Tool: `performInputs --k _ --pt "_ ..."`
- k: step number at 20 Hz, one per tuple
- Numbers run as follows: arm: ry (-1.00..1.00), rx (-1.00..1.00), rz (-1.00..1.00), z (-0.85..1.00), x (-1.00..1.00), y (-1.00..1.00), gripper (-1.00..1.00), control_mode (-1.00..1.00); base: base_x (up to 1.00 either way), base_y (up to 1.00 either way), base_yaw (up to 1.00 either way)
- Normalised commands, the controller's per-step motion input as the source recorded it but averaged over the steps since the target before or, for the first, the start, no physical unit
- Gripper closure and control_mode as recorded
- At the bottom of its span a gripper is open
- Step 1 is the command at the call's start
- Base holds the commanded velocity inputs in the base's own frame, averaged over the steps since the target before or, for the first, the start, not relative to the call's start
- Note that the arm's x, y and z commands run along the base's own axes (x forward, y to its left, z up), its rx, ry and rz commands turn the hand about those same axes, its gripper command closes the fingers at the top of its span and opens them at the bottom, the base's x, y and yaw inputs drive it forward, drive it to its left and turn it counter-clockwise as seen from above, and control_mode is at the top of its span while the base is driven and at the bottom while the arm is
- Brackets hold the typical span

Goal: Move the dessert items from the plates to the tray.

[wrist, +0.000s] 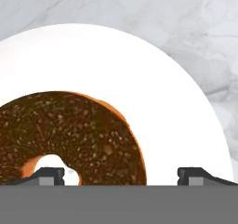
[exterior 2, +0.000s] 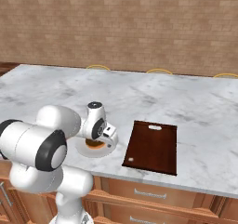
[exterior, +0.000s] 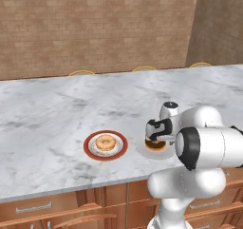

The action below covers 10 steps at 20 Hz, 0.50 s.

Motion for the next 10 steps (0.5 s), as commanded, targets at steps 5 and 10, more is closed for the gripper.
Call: performInputs --k 5,10 --pt "0.0 0.0 0.0 -0.2 0.0 0.0 1.0 -1.0 0.0 0.0 0.0" --pt "0.0 0.01 0.0 0.04 0.0 -0.05 1.0 -1.0 0.0 0.0 0.0"
